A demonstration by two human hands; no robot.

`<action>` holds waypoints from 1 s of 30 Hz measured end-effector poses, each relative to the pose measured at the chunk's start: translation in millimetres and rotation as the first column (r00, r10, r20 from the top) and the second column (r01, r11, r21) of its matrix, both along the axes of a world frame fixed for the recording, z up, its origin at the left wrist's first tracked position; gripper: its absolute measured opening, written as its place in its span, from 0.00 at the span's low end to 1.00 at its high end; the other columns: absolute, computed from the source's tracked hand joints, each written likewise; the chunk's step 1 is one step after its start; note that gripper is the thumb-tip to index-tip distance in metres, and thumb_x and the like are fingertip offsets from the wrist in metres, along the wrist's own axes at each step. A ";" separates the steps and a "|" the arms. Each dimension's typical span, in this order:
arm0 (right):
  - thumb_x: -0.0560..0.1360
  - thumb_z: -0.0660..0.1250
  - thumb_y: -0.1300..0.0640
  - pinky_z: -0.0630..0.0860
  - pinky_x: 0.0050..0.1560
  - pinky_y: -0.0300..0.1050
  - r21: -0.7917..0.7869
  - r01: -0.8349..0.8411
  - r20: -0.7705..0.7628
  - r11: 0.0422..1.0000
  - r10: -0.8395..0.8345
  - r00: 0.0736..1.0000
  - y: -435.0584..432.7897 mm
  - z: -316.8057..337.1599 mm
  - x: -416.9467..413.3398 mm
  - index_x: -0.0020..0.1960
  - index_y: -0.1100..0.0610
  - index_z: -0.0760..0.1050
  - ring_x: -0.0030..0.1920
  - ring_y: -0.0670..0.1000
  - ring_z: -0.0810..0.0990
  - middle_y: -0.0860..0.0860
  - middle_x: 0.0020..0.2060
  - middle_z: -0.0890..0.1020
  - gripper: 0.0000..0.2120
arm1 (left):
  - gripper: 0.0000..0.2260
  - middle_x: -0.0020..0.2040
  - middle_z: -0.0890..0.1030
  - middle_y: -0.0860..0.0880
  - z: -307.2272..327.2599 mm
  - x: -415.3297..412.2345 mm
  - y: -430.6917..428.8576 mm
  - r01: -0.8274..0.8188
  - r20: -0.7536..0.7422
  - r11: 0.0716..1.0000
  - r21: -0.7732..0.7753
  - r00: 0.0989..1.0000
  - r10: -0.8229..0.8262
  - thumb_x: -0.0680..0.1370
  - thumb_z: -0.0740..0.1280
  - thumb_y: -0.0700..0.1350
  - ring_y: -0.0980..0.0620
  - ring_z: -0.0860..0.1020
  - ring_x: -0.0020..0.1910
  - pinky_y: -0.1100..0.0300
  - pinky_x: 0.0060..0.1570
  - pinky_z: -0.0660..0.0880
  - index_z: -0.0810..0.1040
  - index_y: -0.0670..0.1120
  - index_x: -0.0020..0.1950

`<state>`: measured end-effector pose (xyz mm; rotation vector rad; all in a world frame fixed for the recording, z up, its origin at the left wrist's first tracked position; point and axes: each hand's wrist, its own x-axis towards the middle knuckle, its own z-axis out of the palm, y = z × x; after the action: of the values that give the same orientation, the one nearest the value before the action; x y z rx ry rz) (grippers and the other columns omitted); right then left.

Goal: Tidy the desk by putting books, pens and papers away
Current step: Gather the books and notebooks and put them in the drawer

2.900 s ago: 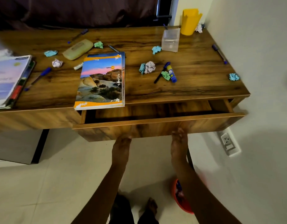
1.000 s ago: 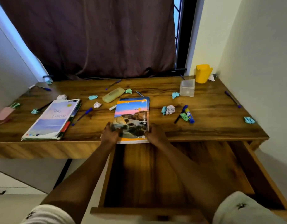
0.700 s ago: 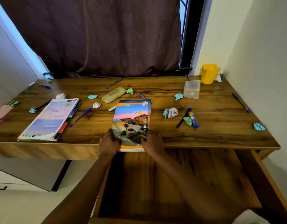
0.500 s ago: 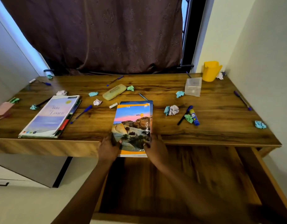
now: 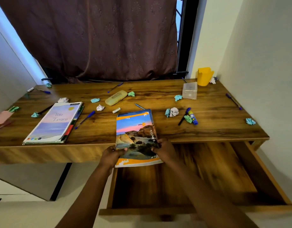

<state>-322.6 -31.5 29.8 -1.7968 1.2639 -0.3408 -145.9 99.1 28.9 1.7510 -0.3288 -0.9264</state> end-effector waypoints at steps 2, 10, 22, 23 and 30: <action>0.71 0.72 0.52 0.75 0.55 0.46 0.009 -0.050 -0.053 0.999 0.051 0.997 4.0 -0.1 -3.1 0.62 0.56 0.71 0.59 0.54 0.76 0.54 0.61 0.74 0.22 | 0.14 0.49 0.84 0.42 0.0 0.6 6.0 0.029 -0.089 1.000 -0.012 0.996 -0.030 0.71 0.74 0.42 0.43 0.83 0.48 0.50 0.49 0.78 0.80 0.42 0.55; 0.79 0.60 0.48 0.66 0.66 0.52 -0.510 -0.423 -0.373 0.749 0.251 0.893 -68.0 36.6 65.7 0.72 0.55 0.61 0.70 0.56 0.64 0.55 0.72 0.64 0.25 | 0.12 0.51 0.82 0.39 1.0 0.0 -4.5 -0.030 -0.191 0.996 -0.085 0.981 0.013 0.75 0.69 0.38 0.41 0.81 0.47 0.53 0.43 0.79 0.76 0.40 0.58; 0.80 0.48 0.39 0.49 0.75 0.54 -0.279 -0.797 -0.631 0.536 0.523 0.573 -207.9 6.6 134.0 0.77 0.54 0.51 0.76 0.52 0.50 0.52 0.77 0.52 0.31 | 0.08 0.48 0.84 0.40 7.0 28.9 -21.9 -0.039 -0.213 0.992 -0.121 0.977 0.013 0.74 0.69 0.37 0.43 0.83 0.45 0.55 0.40 0.80 0.79 0.41 0.53; 0.80 0.48 0.39 0.48 0.75 0.54 -0.278 -0.796 -0.625 0.537 0.528 0.575 -215.6 5.0 134.7 0.77 0.54 0.52 0.76 0.52 0.50 0.51 0.77 0.52 0.31 | 0.09 0.48 0.84 0.40 8.8 27.7 -21.1 -0.045 -0.225 0.991 -0.127 0.974 0.015 0.74 0.69 0.37 0.43 0.83 0.45 0.55 0.39 0.80 0.79 0.40 0.53; 0.80 0.50 0.41 0.45 0.75 0.51 -0.302 -0.820 -0.625 0.486 0.549 0.555 -253.7 2.5 147.4 0.76 0.51 0.54 0.76 0.50 0.51 0.48 0.76 0.54 0.28 | 0.14 0.49 0.84 0.39 23.5 21.7 -15.5 -0.008 -0.270 0.986 -0.167 0.962 -0.038 0.72 0.68 0.39 0.41 0.83 0.46 0.54 0.38 0.80 0.77 0.40 0.57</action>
<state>-175.1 -285.2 32.4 -2.8909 0.5521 0.2493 -124.1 83.6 52.4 1.4487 -0.2325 -1.1040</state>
